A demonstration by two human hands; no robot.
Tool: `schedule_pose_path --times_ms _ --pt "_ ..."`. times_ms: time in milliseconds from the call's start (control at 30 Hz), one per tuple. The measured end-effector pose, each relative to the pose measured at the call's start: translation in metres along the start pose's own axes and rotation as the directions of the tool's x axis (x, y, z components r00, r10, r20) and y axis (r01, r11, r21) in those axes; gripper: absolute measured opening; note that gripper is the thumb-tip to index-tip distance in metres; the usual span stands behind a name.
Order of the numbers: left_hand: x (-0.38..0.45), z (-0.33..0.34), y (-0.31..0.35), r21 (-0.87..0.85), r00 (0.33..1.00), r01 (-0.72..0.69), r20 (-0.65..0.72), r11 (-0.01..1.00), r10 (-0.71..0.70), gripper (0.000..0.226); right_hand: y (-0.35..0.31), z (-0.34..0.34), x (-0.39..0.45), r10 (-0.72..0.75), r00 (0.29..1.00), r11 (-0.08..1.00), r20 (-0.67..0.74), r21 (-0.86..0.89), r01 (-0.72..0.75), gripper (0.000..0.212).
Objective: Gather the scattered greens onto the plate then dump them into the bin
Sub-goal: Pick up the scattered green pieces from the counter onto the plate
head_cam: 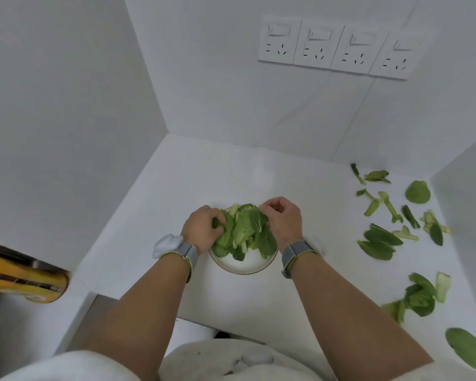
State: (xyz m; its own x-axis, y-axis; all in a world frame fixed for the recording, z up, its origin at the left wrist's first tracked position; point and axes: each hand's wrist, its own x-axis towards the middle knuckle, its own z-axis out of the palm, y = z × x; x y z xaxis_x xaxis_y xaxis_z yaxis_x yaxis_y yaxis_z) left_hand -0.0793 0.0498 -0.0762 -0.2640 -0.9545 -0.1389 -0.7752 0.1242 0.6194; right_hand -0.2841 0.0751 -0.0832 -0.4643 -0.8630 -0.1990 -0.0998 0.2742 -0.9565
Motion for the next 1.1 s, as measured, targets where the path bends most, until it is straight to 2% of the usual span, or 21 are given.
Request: schedule_pose_path --times_ms 100,167,267,333,467,533,633,700,867,1000,1100 --pt "-0.005 0.006 -0.008 0.156 0.999 -0.022 -0.031 0.987 0.027 0.013 0.005 0.0 -0.005 -0.015 1.0 1.0 0.023 -0.026 0.016 0.008" --pt "-0.005 0.009 -0.012 0.186 0.997 -0.035 -0.061 0.982 0.047 0.011 0.013 -0.004 -0.009 -0.086 0.996 0.971 0.016 -0.225 0.087 0.007" --pt "-0.003 0.01 -0.011 0.186 0.999 -0.044 -0.017 0.982 0.048 0.011 0.027 -0.01 -0.017 -0.159 0.985 0.799 0.07 -0.576 0.17 0.006" --pt "-0.001 0.012 -0.008 0.185 0.999 -0.041 0.032 0.982 0.036 0.012 0.031 -0.011 -0.022 -0.193 0.977 0.742 0.09 -0.638 0.206 0.005" --pt "-0.001 0.016 -0.006 0.212 1.0 -0.023 0.016 0.977 0.02 0.016 0.029 -0.007 -0.028 -0.318 0.939 0.645 0.13 -0.696 0.315 0.01" --pt "0.0 0.015 -0.006 0.228 1.0 -0.028 0.016 0.973 0.026 0.017 0.032 -0.007 -0.029 -0.306 0.94 0.612 0.152 -0.725 0.317 0.015" --pt "0.002 0.014 -0.004 0.227 0.999 -0.038 0.014 0.973 0.036 0.015 0.039 -0.01 -0.031 -0.229 0.956 0.647 0.184 -0.705 0.291 0.022" --pt "0.002 0.014 -0.005 0.224 0.999 -0.029 -0.037 0.974 0.038 0.012 0.041 -0.012 -0.03 -0.266 0.947 0.666 0.179 -0.677 0.315 0.021" --pt "0.006 0.013 -0.011 0.172 0.996 0.038 -0.091 0.984 -0.023 0.011 0.048 -0.021 -0.03 -0.3 0.953 0.756 0.031 -0.601 0.258 0.009" --pt "0.012 0.015 -0.016 0.202 0.984 0.151 -0.124 0.968 -0.128 0.02 0.055 -0.026 -0.031 -0.209 0.976 0.79 -0.065 -0.599 0.13 0.003" --pt "0.016 0.021 -0.016 0.242 0.982 0.174 -0.121 0.955 -0.148 0.027 0.062 -0.03 -0.032 -0.096 0.988 0.796 -0.122 -0.605 0.003 0.004"
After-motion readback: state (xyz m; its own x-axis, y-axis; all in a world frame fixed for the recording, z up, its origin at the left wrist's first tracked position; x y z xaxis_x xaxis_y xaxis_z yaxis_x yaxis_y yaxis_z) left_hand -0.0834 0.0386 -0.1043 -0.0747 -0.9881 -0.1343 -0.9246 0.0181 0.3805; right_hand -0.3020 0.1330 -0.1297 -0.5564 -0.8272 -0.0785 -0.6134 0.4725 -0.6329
